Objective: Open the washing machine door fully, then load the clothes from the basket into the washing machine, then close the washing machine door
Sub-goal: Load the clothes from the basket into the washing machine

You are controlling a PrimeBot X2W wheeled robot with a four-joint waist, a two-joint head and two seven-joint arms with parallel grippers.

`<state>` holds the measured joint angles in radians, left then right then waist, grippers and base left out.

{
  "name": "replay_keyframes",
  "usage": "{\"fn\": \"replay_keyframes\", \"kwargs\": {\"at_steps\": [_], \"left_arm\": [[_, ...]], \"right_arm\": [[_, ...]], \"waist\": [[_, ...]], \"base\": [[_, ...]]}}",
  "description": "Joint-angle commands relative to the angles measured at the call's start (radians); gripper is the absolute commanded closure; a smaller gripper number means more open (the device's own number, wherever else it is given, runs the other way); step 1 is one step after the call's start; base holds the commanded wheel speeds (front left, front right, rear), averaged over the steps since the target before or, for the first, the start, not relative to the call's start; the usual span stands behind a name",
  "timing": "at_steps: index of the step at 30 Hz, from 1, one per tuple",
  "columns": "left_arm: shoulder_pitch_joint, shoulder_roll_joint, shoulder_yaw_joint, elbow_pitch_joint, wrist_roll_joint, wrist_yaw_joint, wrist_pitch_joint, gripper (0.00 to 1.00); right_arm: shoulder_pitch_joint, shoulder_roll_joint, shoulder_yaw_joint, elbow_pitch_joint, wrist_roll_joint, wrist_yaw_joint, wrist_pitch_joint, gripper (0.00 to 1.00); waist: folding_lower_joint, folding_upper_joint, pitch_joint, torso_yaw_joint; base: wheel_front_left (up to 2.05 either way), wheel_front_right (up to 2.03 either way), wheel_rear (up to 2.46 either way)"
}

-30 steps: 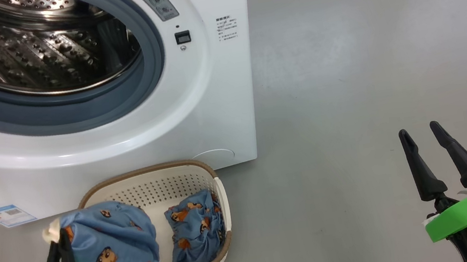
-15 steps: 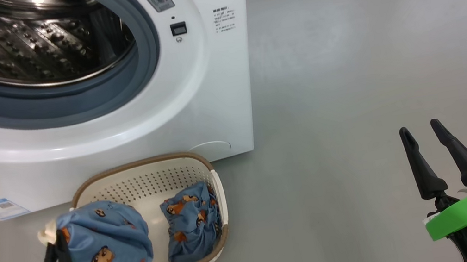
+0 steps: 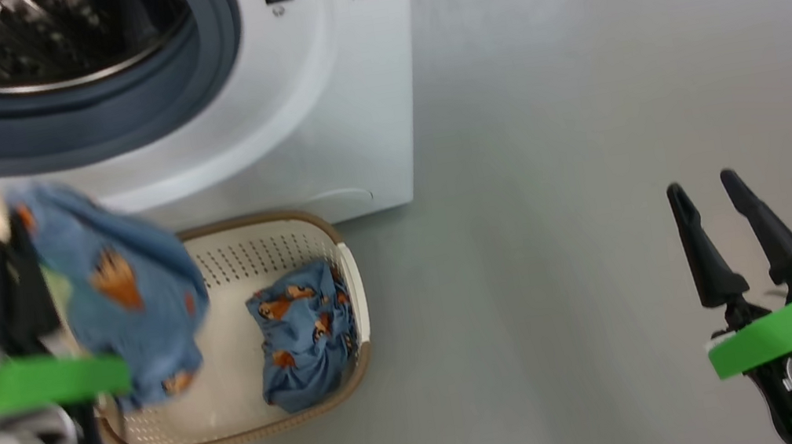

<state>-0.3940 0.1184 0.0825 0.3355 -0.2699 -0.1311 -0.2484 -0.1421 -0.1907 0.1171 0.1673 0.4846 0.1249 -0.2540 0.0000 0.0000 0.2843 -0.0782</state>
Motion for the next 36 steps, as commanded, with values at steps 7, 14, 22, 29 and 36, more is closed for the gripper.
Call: {"fn": "replay_keyframes", "kwargs": {"at_steps": [7,14,22,29,36], "left_arm": [[-0.374,0.125,0.036,0.107,0.020,0.012,-0.011,1.00],[-0.580,0.169,0.022,0.302,0.041,0.024,-0.011,1.00],[-0.780,0.227,0.004,0.593,0.065,0.037,-0.011,1.00],[-0.908,0.271,-0.014,0.786,0.071,0.035,0.022,1.00],[-0.990,0.313,-0.051,0.892,0.095,0.036,0.059,1.00]], "right_arm": [[-0.086,0.013,0.018,-0.035,-0.006,0.006,-0.008,0.00],[-0.121,0.027,0.029,-0.041,-0.006,0.006,-0.008,0.00],[-0.158,0.050,0.041,-0.050,-0.004,0.006,-0.008,0.00],[-0.176,0.064,0.049,-0.057,-0.003,0.006,-0.008,0.00],[-0.190,0.075,0.066,-0.060,-0.001,0.006,-0.008,0.00]], "waist": [[0.0000,0.0000,0.136,-0.035],[0.0000,0.0000,0.193,-0.066],[0.0000,0.0000,0.265,-0.114],[0.0000,0.0000,0.323,-0.147],[0.0000,0.0000,0.357,-0.178]], "base": [[0.00,0.00,0.00],[0.00,0.00,0.00],[0.00,0.00,0.00],[0.00,0.00,0.00],[0.00,0.00,0.00]]}}
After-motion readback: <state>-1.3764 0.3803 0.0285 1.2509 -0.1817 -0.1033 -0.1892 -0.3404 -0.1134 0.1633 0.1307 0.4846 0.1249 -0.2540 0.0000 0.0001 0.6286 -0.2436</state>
